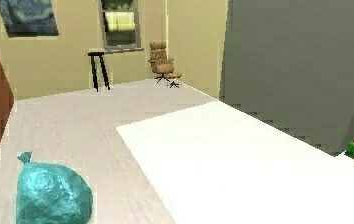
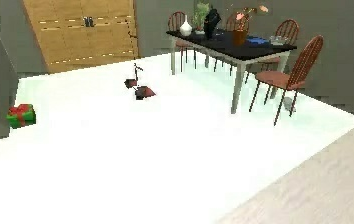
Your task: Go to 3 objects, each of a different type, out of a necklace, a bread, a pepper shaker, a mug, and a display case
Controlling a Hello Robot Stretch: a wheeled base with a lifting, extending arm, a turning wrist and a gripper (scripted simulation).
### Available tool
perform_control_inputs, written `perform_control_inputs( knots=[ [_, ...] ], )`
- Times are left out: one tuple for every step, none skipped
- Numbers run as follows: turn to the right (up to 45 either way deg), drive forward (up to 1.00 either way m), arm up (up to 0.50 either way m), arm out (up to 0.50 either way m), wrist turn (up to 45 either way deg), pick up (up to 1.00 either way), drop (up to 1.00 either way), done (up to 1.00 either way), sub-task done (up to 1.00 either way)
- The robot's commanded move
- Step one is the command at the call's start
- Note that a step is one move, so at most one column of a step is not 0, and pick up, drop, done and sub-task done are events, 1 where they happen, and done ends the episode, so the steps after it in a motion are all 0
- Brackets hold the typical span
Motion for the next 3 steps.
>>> perform_control_inputs(
  knots=[
    [0.0, 1.00, 0.00, 0.00, 0.0, 0.00, 0.00, 0.00, 0.00],
    [12.0, 0.00, 0.00, 0.00, 0.0, 0.00, 0.00, 0.00, 0.00],
    [0.0, 0.10, 0.00, 0.00, 0.0, 0.00, 0.00, 0.00, 0.00]
  ],
)
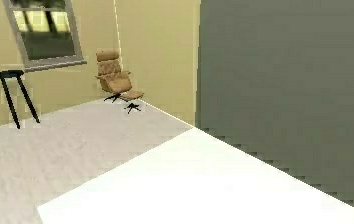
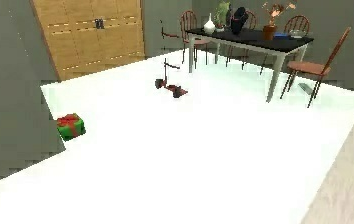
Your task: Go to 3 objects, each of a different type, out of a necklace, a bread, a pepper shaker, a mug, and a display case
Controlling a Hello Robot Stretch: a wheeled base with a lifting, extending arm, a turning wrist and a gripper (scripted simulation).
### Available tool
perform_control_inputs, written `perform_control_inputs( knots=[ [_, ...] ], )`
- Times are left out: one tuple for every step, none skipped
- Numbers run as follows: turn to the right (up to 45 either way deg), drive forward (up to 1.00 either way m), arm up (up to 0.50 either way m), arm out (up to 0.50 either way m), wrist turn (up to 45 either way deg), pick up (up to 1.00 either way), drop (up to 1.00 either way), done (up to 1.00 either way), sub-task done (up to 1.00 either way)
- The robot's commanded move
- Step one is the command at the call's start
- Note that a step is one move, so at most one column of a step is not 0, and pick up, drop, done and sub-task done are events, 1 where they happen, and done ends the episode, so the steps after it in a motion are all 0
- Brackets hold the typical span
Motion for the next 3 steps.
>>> perform_control_inputs(
  knots=[
    [-39.0, 0.00, 0.00, 0.00, 0.0, 0.00, 0.00, 0.00, 0.00],
    [0.0, 0.80, 0.00, 0.00, 0.0, 0.00, 0.00, 0.00, 0.00],
    [-45.0, 0.00, 0.00, 0.00, 0.0, 0.00, 0.00, 0.00, 0.00]
  ],
)
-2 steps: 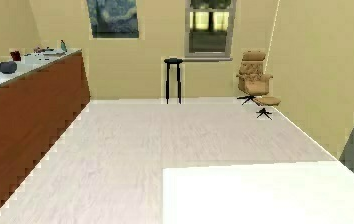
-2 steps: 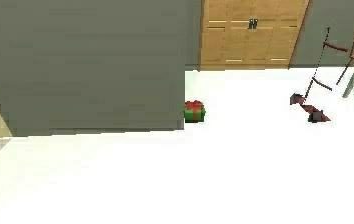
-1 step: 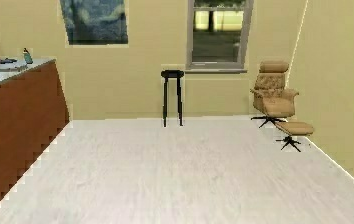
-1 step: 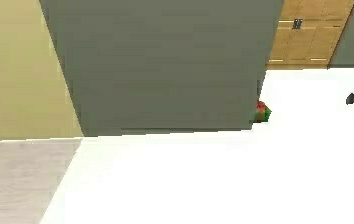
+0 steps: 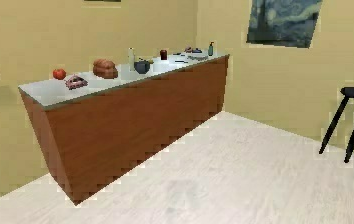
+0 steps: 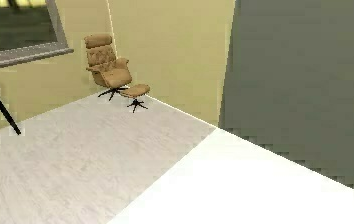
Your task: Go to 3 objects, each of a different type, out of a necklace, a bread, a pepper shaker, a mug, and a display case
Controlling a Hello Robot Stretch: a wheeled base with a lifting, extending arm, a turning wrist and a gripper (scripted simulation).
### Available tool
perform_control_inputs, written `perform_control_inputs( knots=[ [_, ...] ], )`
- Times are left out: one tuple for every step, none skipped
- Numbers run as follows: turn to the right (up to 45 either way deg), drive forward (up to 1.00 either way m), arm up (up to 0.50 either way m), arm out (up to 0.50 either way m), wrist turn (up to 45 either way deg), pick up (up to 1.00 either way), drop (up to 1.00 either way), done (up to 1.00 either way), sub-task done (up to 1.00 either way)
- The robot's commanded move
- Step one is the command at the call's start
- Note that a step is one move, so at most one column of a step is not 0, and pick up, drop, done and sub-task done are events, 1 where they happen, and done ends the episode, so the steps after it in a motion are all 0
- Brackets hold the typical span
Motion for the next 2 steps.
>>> perform_control_inputs(
  knots=[
    [-6.0, 0.00, 0.00, 0.00, 0.0, 0.00, 0.00, 0.00, 0.00],
    [0.0, 0.95, 0.00, 0.00, 0.0, 0.00, 0.00, 0.00, 0.00]
  ],
)
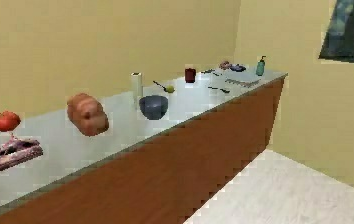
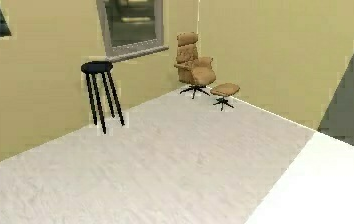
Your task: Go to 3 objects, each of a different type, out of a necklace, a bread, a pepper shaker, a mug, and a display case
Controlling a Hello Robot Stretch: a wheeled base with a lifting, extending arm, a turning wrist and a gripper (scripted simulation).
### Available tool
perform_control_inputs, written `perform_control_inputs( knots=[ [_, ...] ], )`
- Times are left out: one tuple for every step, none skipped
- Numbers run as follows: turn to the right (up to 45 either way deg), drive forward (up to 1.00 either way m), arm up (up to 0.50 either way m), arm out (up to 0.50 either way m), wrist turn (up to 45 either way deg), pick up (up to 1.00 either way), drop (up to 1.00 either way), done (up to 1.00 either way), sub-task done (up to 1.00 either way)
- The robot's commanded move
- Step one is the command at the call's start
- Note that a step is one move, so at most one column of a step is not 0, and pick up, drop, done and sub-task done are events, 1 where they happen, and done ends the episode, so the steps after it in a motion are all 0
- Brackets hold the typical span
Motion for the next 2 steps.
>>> perform_control_inputs(
  knots=[
    [-24.0, 0.00, 0.00, 0.00, 0.0, 0.00, 0.00, 0.00, 0.00],
    [0.0, 0.00, 0.00, 0.00, 0.0, 0.00, 0.00, 1.00, 0.00]
  ],
)
